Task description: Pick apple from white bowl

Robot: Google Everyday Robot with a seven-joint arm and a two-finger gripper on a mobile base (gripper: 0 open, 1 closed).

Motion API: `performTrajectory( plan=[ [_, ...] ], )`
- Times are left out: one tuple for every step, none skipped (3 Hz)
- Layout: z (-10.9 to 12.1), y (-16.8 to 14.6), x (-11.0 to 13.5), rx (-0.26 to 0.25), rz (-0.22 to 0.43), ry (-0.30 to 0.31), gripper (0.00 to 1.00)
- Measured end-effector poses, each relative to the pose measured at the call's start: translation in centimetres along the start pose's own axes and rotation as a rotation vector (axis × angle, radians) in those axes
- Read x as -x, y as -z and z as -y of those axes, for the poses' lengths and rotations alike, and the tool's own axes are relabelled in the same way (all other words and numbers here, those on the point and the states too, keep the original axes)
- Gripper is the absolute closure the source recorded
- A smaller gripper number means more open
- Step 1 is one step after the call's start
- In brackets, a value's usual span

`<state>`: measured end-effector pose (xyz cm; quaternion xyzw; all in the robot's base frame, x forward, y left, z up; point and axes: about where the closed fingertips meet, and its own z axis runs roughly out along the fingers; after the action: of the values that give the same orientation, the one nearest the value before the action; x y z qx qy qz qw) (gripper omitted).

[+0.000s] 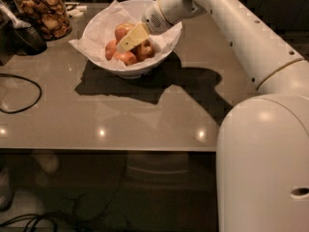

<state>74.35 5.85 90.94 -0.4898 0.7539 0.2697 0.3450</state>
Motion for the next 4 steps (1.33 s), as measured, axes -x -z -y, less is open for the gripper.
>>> performTrajectory(
  plan=[
    [0.00,0.00,0.00,0.000,0.000,0.000,0.14],
    [0.00,-0.01,0.00,0.000,0.000,0.000,0.39],
    [0.00,-0.01,0.00,0.000,0.000,0.000,0.60],
    [-0.01,-0.02,0.00,0.000,0.000,0.000,0.84]
  ],
)
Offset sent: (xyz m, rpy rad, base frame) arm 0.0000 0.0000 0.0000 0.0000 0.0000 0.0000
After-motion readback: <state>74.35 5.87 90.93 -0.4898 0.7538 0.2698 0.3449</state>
